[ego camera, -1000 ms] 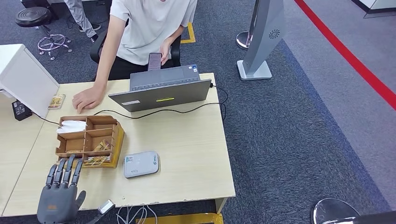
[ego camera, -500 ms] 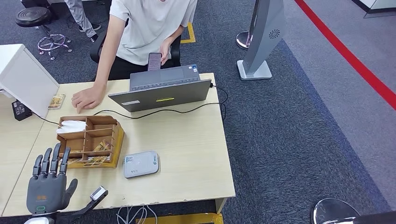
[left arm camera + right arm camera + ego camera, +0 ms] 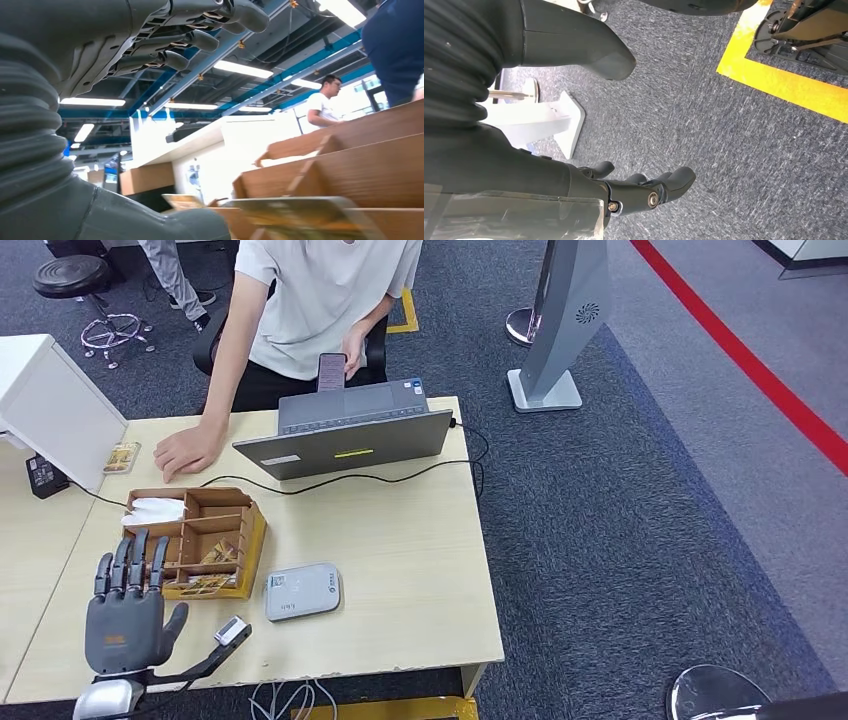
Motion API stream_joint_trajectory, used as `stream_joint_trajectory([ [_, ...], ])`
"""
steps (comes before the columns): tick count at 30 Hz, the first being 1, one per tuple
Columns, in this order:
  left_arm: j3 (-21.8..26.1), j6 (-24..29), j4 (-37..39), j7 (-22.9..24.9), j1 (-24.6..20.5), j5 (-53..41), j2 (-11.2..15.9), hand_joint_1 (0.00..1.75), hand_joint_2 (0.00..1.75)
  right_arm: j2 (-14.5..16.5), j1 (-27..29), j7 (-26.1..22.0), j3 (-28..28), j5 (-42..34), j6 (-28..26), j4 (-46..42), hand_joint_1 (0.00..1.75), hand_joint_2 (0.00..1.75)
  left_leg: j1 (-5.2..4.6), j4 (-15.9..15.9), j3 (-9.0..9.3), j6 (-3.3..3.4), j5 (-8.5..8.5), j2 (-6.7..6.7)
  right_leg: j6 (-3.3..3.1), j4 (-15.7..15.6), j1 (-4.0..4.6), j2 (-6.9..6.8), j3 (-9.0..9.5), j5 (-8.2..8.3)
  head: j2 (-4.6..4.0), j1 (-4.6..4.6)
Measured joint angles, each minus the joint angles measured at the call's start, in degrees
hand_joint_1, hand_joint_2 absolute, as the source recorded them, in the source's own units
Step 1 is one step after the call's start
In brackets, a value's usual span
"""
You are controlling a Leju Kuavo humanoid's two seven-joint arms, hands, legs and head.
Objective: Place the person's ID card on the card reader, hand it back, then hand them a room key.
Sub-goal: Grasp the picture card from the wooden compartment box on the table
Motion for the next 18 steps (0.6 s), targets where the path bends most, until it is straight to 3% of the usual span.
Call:
stream_joint_trajectory([
  [7,-4.88,0.05,4.77,0.30,-3.05,0.00,-1.40,0.00,1.75,0.00,-0.12,-0.15,0.29,0.82,0.41,0.00,0.00,1.75,0.00,0.01,-0.01,0.00,-0.01,0.03,0.00,0.00,-0.01,0.02,-0.02,0.00,0.00,0.00],
  [18,-5.30,0.11,9.40,-3.61,-4.59,0.00,-3.71,0.00,1.75,0.00,-0.17,-0.25,0.40,0.91,0.56,0.01,0.00,1.75,0.02,0.01,-0.01,0.00,-0.01,0.02,0.00,0.00,0.00,0.02,-0.02,0.00,0.00,-0.01],
])
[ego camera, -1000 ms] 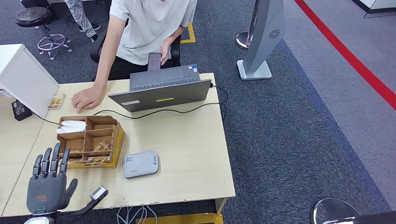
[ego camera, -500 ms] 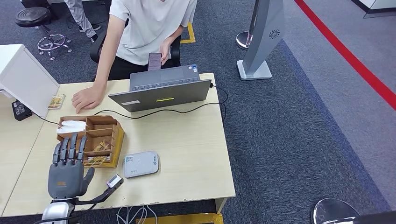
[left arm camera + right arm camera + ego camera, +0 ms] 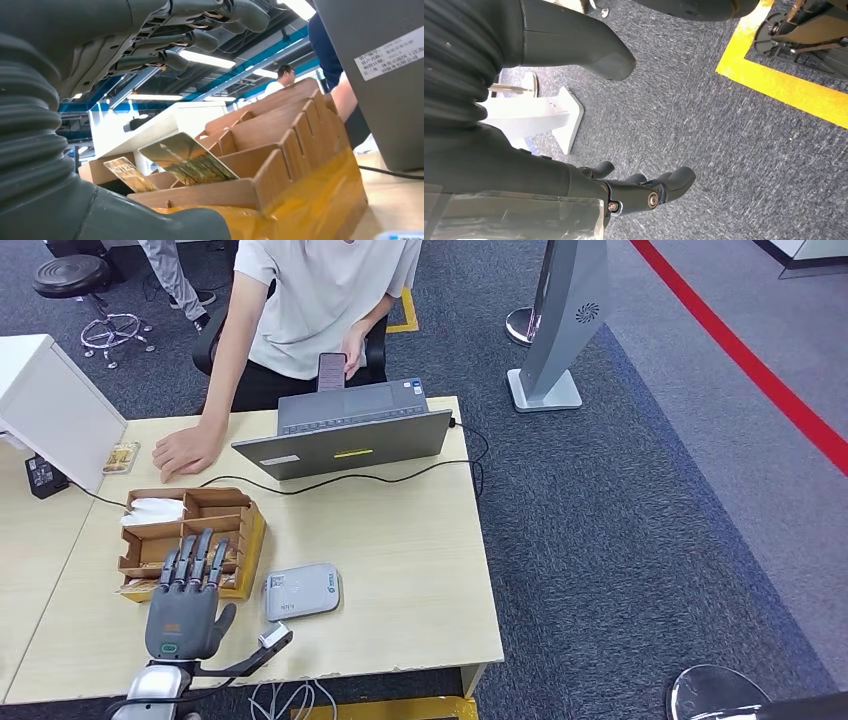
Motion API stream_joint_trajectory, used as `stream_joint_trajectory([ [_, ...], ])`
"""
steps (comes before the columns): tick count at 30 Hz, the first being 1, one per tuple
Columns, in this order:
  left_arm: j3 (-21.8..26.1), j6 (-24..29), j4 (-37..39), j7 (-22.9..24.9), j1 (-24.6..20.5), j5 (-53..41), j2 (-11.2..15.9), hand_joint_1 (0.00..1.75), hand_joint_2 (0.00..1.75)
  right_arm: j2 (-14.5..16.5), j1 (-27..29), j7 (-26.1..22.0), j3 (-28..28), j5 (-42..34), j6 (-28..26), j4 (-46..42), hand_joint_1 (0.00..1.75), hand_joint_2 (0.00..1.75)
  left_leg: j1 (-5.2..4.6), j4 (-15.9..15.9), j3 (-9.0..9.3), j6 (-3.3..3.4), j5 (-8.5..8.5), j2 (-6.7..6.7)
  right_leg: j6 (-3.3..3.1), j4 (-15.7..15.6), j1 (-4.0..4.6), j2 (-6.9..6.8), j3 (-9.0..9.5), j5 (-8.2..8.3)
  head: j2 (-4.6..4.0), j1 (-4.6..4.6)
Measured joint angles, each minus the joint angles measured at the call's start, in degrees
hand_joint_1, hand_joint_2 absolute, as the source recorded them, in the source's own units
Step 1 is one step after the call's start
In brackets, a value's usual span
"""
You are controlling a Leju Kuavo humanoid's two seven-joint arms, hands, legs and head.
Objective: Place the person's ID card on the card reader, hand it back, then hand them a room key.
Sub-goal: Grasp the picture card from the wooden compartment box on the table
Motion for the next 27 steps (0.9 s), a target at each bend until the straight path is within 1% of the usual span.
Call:
stream_joint_trajectory([
  [5,0.00,0.04,1.28,-0.59,-0.28,0.00,-0.60,0.00,1.75,0.00,0.00,0.00,0.15,0.00,-0.01,0.01,0.00,1.75,-0.01,0.00,0.00,0.00,0.00,0.00,0.00,0.00,0.00,0.00,0.00,0.00,0.00,0.02],
  [8,0.01,0.05,1.50,0.55,-0.27,0.00,-0.64,0.00,1.75,0.00,0.01,0.00,0.15,0.00,-0.02,0.00,0.00,1.75,-0.01,0.00,0.00,0.00,0.00,0.00,0.00,0.00,0.00,0.00,0.00,0.00,0.00,0.01],
  [11,0.02,0.06,1.50,2.12,-0.25,0.00,-0.38,0.00,1.75,0.00,0.02,0.00,0.15,0.00,-0.05,0.00,0.00,1.75,0.00,0.00,0.00,0.00,0.00,0.00,0.00,0.00,0.00,0.00,0.00,0.00,0.00,0.01],
  [18,0.02,0.06,1.49,3.37,-0.22,0.00,0.08,0.00,1.75,0.00,0.02,0.03,0.15,0.00,-0.08,-0.01,0.00,1.75,0.00,0.00,0.00,0.00,0.00,0.00,0.00,0.00,0.00,0.00,0.01,0.00,-0.01,0.01],
  [22,0.02,0.07,1.07,5.51,-0.14,0.00,0.88,0.00,1.75,0.00,0.03,0.11,0.15,0.00,-0.08,0.01,0.00,1.75,0.00,0.00,0.00,0.00,0.00,0.00,0.00,0.01,0.01,0.00,0.01,0.00,0.00,0.01],
  [27,0.02,0.08,0.45,6.37,-0.11,0.00,1.69,0.00,1.75,0.00,0.03,0.11,0.15,0.01,-0.08,-0.01,0.00,1.75,0.00,0.00,0.00,0.00,0.00,-0.01,0.00,0.01,0.01,0.00,0.01,0.00,0.00,0.01],
])
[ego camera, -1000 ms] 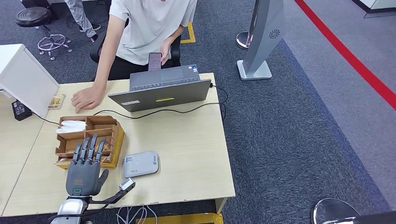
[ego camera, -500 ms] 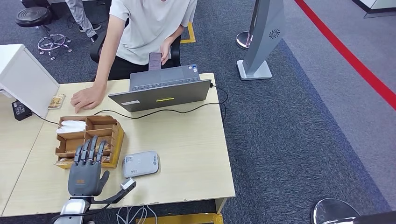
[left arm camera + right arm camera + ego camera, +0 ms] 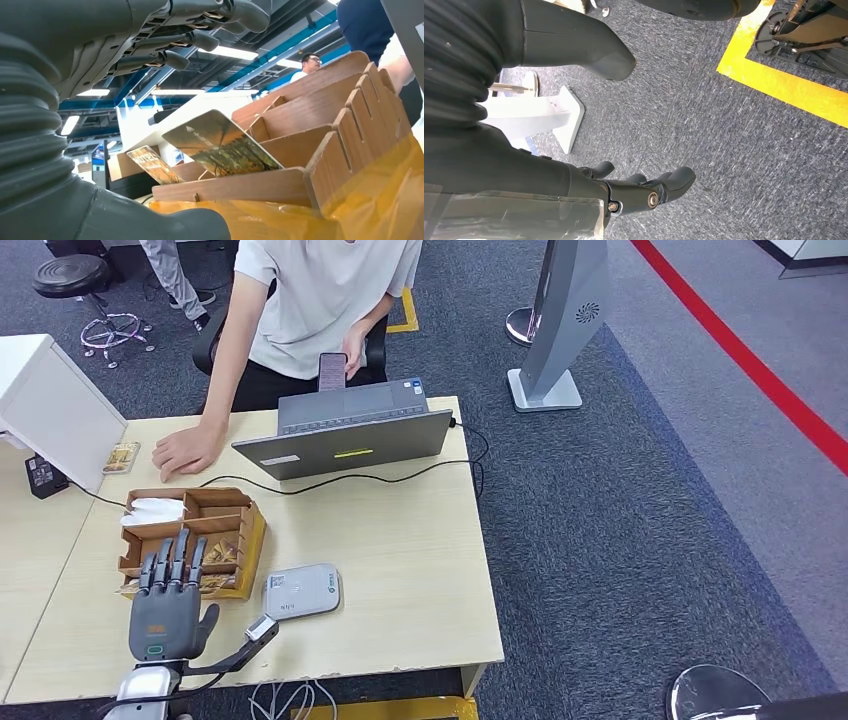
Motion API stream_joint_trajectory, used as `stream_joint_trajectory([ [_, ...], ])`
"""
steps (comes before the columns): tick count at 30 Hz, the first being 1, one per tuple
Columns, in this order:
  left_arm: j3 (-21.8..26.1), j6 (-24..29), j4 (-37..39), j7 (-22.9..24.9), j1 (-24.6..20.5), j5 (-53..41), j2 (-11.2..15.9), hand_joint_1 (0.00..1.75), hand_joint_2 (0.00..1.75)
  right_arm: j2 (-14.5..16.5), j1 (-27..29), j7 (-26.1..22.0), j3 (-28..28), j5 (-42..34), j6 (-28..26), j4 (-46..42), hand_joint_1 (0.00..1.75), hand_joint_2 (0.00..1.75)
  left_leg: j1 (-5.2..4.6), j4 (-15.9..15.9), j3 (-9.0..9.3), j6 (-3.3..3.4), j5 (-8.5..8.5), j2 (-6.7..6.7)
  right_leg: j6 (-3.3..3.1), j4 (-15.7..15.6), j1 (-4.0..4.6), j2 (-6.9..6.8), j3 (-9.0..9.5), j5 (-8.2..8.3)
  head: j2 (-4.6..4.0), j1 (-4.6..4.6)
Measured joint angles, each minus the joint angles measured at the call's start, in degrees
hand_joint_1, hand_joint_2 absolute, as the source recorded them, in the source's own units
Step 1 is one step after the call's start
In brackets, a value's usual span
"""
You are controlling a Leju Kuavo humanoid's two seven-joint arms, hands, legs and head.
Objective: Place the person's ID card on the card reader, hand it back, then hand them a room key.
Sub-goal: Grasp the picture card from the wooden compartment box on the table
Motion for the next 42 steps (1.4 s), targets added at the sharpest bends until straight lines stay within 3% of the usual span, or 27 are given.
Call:
stream_joint_trajectory([
  [17,0.05,0.01,-1.52,0.85,0.12,0.00,0.58,0.00,1.75,0.00,0.00,0.02,0.00,0.62,-0.03,0.02,0.00,1.75,0.00,0.00,0.00,0.00,0.00,0.00,0.00,0.00,0.00,0.00,0.00,0.00,0.01,0.00],
  [21,0.13,-0.21,-1.60,0.97,0.24,0.16,0.59,1.75,1.75,0.00,0.00,-0.04,0.00,0.58,-0.04,0.02,0.00,1.75,0.00,0.00,0.00,0.00,0.00,0.00,0.00,0.00,0.00,0.00,0.00,0.00,-0.01,-0.01],
  [25,0.04,-0.72,-2.38,0.80,0.52,0.51,0.93,1.75,1.75,0.00,0.09,-0.33,0.00,0.73,-0.05,0.02,0.00,1.75,0.00,0.00,0.00,0.00,0.00,0.00,0.00,0.00,0.00,0.00,-0.01,0.00,0.00,-0.01],
  [31,4.24,-0.17,-1.09,-7.94,0.60,0.07,-1.62,1.75,1.75,0.00,0.08,-0.22,-0.01,0.71,-0.04,0.02,0.00,1.75,0.00,0.00,-0.01,0.00,0.00,0.02,0.00,0.00,0.01,0.01,0.00,0.00,0.00,0.00],
  [42,8.84,0.04,0.38,-11.35,0.56,0.04,-4.33,1.75,1.75,0.00,0.10,-0.17,-0.02,0.69,-0.04,0.02,0.00,1.75,0.00,0.00,-0.01,0.00,0.00,-0.02,0.00,0.00,0.01,-0.02,0.00,-0.01,-0.01,0.00],
])
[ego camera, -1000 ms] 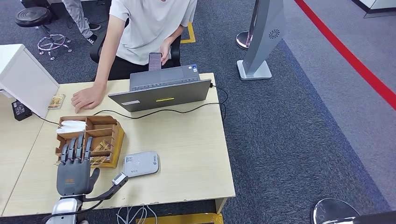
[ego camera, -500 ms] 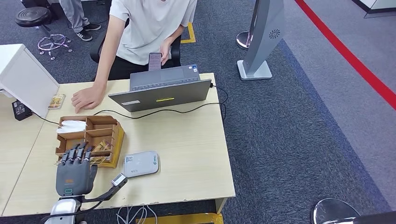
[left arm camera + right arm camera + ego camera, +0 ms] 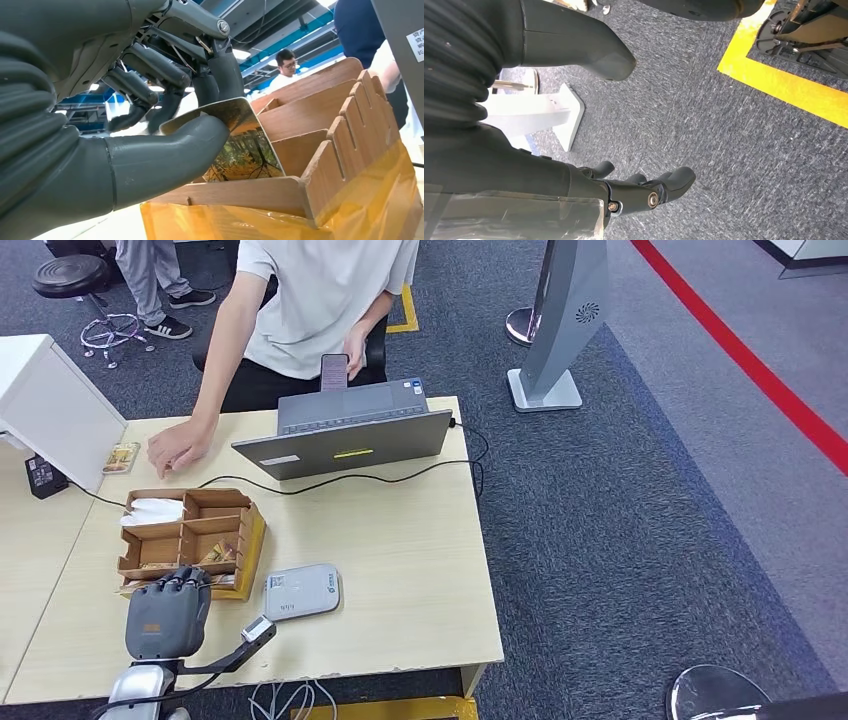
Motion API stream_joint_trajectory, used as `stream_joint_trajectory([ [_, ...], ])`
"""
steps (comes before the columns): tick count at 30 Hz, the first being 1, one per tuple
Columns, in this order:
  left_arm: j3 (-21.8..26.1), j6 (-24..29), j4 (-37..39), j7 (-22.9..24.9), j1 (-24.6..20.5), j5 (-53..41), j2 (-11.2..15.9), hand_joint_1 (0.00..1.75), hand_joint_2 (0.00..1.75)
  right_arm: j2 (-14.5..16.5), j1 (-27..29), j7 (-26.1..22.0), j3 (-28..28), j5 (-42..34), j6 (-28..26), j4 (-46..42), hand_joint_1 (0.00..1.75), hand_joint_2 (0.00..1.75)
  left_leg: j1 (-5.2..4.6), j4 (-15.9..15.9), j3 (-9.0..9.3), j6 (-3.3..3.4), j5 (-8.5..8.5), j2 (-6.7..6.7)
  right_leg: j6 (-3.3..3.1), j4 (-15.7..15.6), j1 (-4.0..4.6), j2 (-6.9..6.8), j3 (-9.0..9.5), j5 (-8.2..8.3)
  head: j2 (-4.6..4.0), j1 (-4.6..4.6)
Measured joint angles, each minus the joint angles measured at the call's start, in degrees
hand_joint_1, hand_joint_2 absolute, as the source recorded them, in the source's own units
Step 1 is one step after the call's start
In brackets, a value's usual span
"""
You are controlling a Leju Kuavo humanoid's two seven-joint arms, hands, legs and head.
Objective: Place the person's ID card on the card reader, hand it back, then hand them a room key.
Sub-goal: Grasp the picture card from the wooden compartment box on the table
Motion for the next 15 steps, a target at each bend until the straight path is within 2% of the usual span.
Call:
stream_joint_trajectory([
  [11,2.88,0.10,1.23,-2.66,-0.30,0.04,-1.52,1.75,1.75,0.00,0.00,-0.15,0.00,0.17,-0.01,0.00,0.00,1.75,0.00,0.00,0.00,0.00,0.00,0.00,0.00,0.00,0.00,0.00,0.00,0.00,0.01,0.00],
  [15,1.84,0.11,-0.33,2.46,-0.09,-0.02,-1.23,1.75,1.75,0.00,0.00,-0.19,-0.03,0.10,-0.04,0.00,0.00,1.75,0.01,0.00,0.01,0.00,0.00,0.00,0.00,0.00,0.00,0.00,0.00,0.00,0.00,0.00],
])
